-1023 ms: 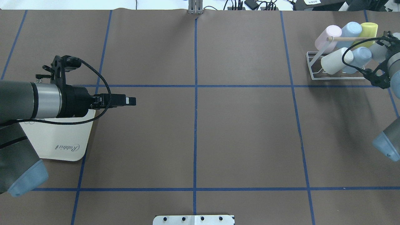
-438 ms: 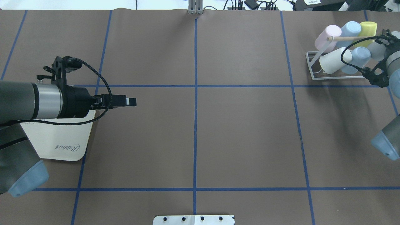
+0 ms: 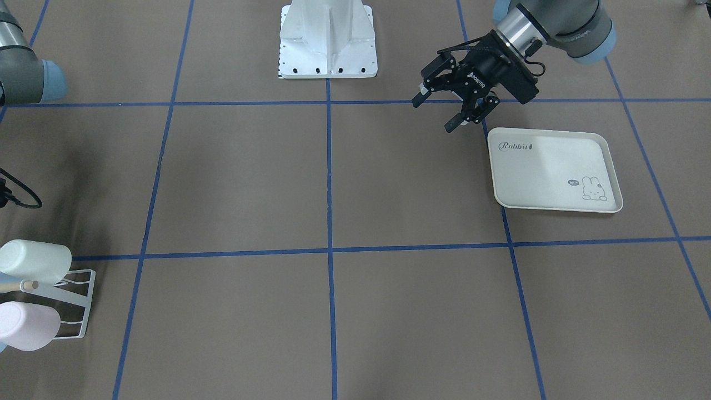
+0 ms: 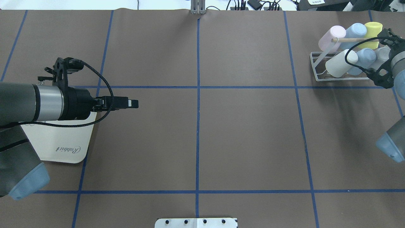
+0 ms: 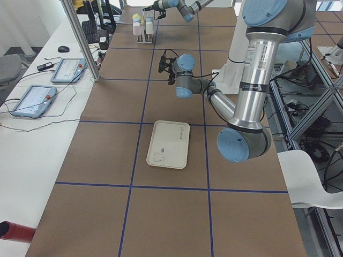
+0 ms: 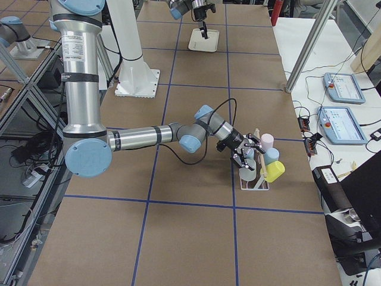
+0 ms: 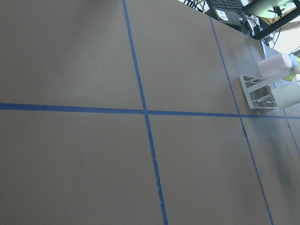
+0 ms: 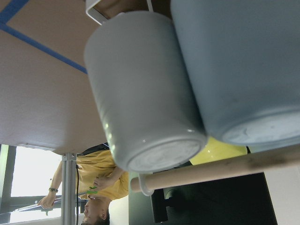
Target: Transfer IKEA cup to right arm and place on rack
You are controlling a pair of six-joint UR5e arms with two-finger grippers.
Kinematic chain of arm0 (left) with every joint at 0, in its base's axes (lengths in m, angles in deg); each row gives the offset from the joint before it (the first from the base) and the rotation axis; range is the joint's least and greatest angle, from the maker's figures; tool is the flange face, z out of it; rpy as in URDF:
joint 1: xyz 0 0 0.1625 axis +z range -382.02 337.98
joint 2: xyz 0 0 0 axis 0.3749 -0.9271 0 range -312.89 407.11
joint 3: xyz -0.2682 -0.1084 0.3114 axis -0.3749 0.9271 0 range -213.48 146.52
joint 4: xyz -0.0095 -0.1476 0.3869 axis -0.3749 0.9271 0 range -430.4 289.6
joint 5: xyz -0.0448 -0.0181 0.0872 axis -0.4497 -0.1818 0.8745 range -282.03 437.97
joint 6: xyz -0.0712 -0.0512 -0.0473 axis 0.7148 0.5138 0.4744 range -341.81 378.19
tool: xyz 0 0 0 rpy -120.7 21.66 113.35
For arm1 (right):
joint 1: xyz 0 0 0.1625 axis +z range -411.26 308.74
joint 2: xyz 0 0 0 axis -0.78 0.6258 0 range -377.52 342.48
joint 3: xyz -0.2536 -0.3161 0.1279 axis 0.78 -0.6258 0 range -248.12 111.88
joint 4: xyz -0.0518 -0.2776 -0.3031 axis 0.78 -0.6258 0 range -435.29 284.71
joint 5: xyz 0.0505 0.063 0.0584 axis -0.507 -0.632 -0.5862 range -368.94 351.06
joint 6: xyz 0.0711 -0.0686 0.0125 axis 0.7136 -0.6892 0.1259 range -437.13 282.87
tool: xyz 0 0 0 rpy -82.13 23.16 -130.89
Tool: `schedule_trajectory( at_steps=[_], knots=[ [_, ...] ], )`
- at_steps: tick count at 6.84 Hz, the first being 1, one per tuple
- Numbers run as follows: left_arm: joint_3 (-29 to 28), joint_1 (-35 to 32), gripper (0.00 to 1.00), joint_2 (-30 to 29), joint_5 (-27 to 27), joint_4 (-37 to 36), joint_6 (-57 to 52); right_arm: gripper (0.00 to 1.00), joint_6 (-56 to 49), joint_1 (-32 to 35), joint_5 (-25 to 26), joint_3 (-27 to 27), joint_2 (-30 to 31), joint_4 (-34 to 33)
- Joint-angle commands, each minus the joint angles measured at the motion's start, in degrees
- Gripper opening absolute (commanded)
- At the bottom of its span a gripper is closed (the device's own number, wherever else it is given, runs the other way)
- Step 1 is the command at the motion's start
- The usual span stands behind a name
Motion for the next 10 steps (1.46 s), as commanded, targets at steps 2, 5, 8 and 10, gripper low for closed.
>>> schedule_trajectory(
  at_steps=[2,5,8,10],
  knots=[
    [0.12,-0.03,1.0,0.0,0.0,0.0,0.0,0.99,0.77,0.17,-0.32,2.28,0.0,0.07],
    [0.29,-0.12,1.0,0.0,0.0,0.0,0.0,0.99,23.35,0.87,-10.2,7.2,1.92,-0.02],
    [0.82,-0.29,1.0,0.09,0.0,-0.09,-0.18,1.0,68.19,1.58,-28.29,12.22,4.65,1.55],
    [0.82,-2.47,1.0,1.74,-0.35,-0.35,-4.18,1.0,106.95,1.49,-37.81,12.58,4.75,12.84]
  ],
)
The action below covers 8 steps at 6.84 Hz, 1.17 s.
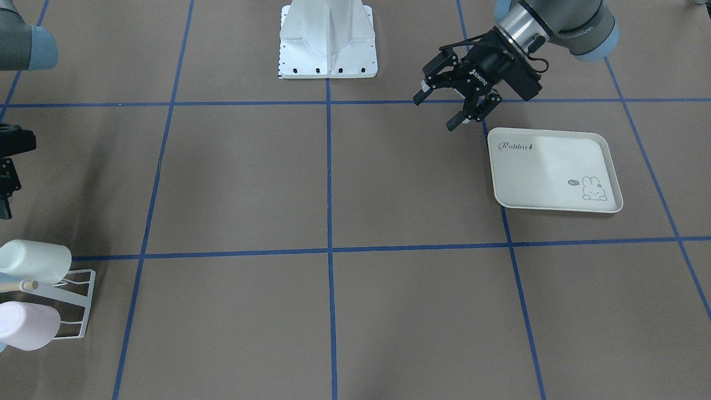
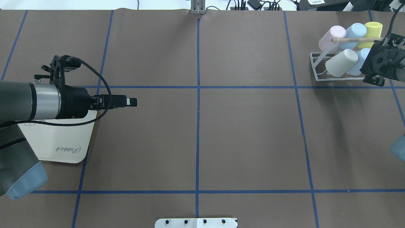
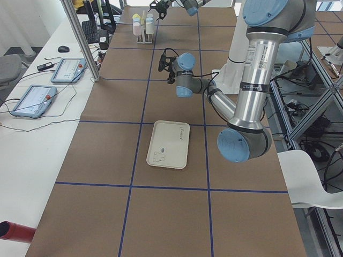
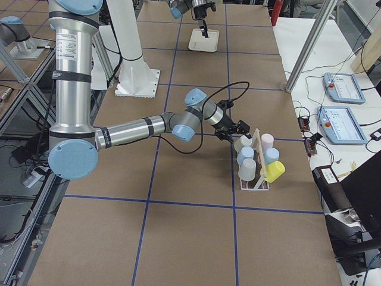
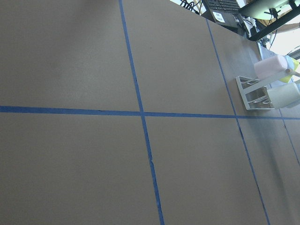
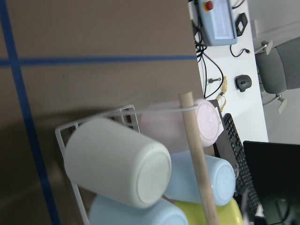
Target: Transfer IKEA cup to right arm and place on rack
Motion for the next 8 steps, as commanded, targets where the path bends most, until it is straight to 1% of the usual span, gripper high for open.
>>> schedule_trajectory(
  at_steps=[1,2,3,4,5,6,7,8],
  knots=[
    [0.91,-3.74,1.0,5.07,-0.61,-0.22,-9.05,1.0,37.59,-0.14,-8.95,0.37,-0.6,10.52],
    [1.01,-7.85,1.0,7.81,-2.79,-1.87,-16.77,1.0,48.86,-0.14,-12.46,0.46,-1.73,11.6],
    [1.1,-14.33,1.0,10.27,-6.2,-5.54,-27.38,1.0,52.8,-0.14,-14.41,0.55,-2.27,12.13],
    [0.58,-19.18,1.0,14.21,-6.76,-6.88,-38.97,1.0,53.11,-0.23,-19.3,-0.58,-2.36,10.83],
    [-0.12,-25.15,1.0,17.56,-6.68,-9.6,-51.96,1.0,52.93,0.64,-23.61,-1.81,-0.01,9.43],
    [-0.48,-32.17,1.0,18.29,-6.76,-17.02,-67.14,1.0,52.67,2.3,-23.91,-2.17,2.01,8.89],
    [-1.09,-41.29,1.0,17.95,-7.11,-25.71,-80.26,1.0,51.97,5.89,-27.49,-2.18,2.82,6.71],
    [-2.58,-46.08,1.0,18.38,-10.6,-30.75,-84.05,1.0,46.83,12.62,-35.0,-1.74,2.74,2.08]
  ],
)
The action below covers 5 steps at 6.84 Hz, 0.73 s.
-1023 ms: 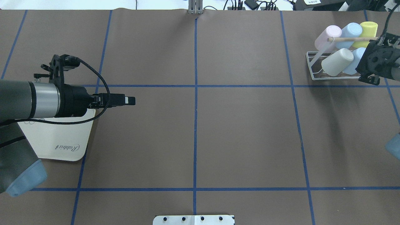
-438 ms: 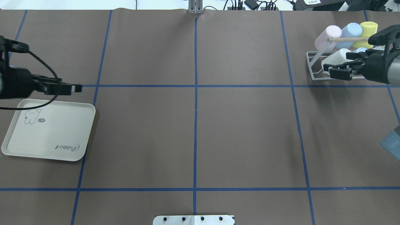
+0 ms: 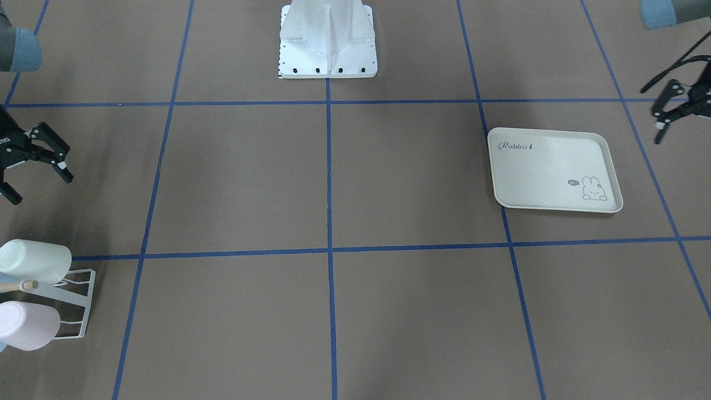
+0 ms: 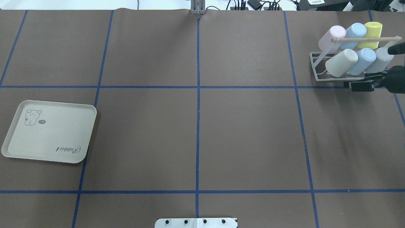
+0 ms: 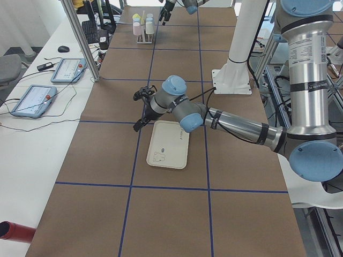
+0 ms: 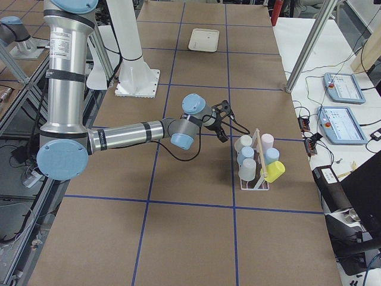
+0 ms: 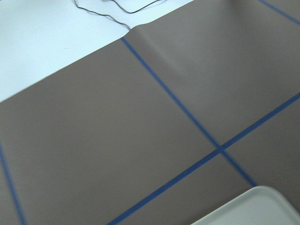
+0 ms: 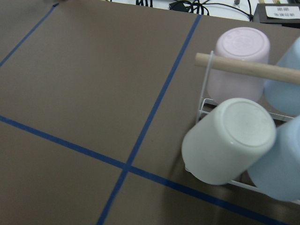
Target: Transfer IKEA cup to right arm and place on rack
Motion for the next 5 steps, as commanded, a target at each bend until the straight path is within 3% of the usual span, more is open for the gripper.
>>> schedule_trajectory(
  at_steps=[1,2,4,5],
  knots=[
    [-3.04,-8.09,1.0,0.39,-2.92,-16.03,-8.61,1.0,-14.16,12.81,-12.65,0.31,0.75,-11.75],
    [-5.4,-9.93,1.0,-2.48,-2.92,-27.6,-9.13,1.0,-24.88,16.36,-13.06,-0.03,1.28,-20.01],
    [-6.81,-13.11,1.0,-1.63,-3.98,-30.86,-9.22,1.0,-43.62,27.24,-11.84,-0.21,0.5,-42.9],
    [-7.96,-13.02,1.0,-1.72,-5.37,-33.23,-9.13,1.0,-47.8,29.73,-7.91,-0.47,1.19,-47.55]
  ],
)
